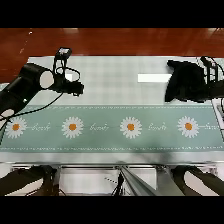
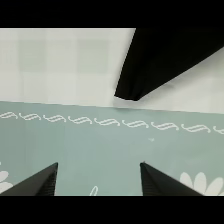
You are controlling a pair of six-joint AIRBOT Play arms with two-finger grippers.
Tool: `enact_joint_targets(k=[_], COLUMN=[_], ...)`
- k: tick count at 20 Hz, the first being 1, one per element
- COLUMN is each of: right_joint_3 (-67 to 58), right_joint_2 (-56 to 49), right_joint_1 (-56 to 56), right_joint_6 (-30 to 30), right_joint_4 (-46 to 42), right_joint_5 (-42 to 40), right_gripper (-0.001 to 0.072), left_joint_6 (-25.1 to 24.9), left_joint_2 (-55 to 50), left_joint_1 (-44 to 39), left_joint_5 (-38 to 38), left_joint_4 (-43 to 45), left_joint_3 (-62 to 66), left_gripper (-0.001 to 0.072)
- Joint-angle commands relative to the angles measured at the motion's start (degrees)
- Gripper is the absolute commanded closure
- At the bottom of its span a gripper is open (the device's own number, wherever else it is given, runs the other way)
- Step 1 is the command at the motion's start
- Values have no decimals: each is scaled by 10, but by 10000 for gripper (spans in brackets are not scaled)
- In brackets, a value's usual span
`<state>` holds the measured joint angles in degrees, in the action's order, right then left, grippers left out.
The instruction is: Fold the shirts.
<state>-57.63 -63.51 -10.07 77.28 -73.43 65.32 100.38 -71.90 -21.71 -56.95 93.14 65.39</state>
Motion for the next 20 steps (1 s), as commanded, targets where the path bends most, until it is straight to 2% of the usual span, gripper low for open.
enact_joint_targets(k=[1, 17, 20], right_joint_3=[0, 0, 0], right_joint_2=[0, 0, 0], right_joint_1=[0, 0, 0], right_joint_6=[0, 3, 2], right_joint_4=[0, 1, 42], right_joint_5=[0, 0, -27], right_gripper=[130, 130, 130], left_joint_6=[0, 0, 0], left_joint_2=[0, 0, 0], left_joint_1=[0, 0, 0], left_joint_5=[0, 0, 0], left_joint_4=[0, 0, 0], left_joint_3=[0, 0, 0], left_gripper=[206, 206, 206])
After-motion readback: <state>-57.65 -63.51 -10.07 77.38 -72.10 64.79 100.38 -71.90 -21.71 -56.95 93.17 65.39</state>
